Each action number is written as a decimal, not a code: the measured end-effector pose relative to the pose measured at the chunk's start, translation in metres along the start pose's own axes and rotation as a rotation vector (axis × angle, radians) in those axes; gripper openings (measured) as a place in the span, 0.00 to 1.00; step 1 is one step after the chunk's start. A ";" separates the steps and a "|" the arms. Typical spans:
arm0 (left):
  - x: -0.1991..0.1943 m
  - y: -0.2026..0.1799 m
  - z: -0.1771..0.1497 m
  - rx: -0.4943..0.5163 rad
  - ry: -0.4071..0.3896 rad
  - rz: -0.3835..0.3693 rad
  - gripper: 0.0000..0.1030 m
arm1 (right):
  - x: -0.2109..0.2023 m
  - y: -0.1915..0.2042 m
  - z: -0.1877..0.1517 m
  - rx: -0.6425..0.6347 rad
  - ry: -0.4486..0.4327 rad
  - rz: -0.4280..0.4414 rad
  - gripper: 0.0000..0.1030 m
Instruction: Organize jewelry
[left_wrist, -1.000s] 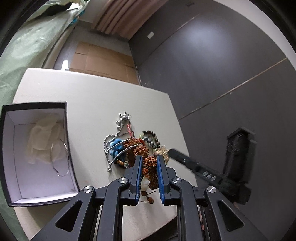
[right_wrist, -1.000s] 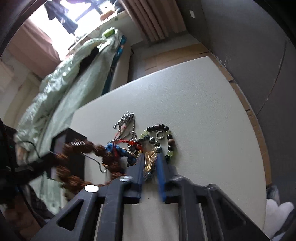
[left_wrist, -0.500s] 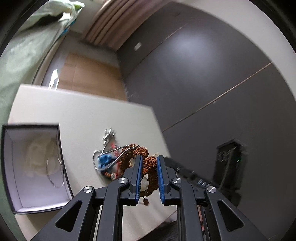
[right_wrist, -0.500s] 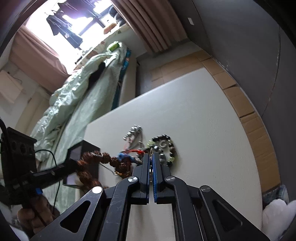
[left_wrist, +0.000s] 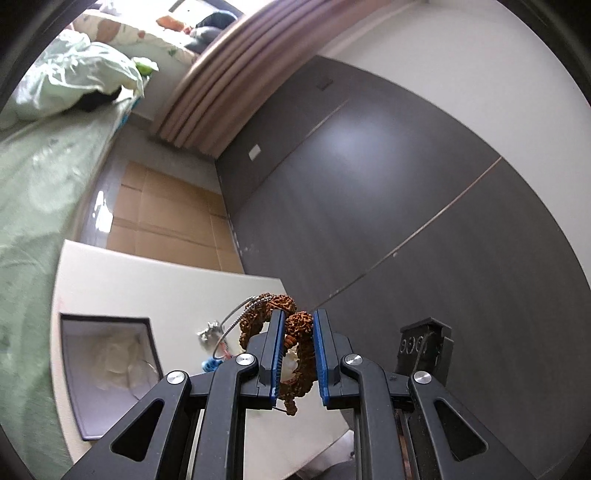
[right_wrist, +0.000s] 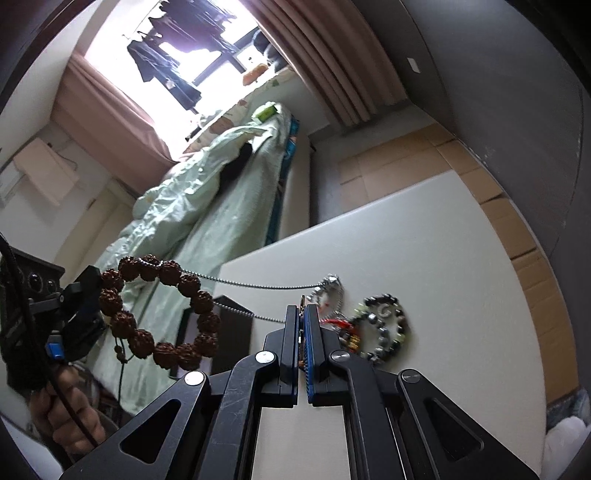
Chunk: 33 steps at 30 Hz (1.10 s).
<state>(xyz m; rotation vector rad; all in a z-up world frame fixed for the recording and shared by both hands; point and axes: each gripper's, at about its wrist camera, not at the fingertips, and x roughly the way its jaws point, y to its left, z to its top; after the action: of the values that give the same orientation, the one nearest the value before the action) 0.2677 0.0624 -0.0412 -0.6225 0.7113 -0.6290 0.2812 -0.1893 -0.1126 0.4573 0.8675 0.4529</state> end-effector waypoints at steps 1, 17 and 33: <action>-0.005 0.000 0.000 0.003 -0.010 0.005 0.15 | 0.000 0.003 0.000 -0.007 -0.006 0.008 0.04; -0.061 -0.001 0.011 0.077 -0.082 -0.043 0.15 | 0.012 0.036 -0.005 -0.056 -0.014 0.087 0.04; -0.043 0.048 0.006 -0.006 0.085 0.204 0.16 | 0.019 0.047 -0.006 -0.074 -0.003 0.117 0.04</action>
<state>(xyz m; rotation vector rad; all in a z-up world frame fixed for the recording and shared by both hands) 0.2615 0.1254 -0.0543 -0.5234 0.8444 -0.4668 0.2779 -0.1391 -0.1015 0.4418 0.8205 0.5899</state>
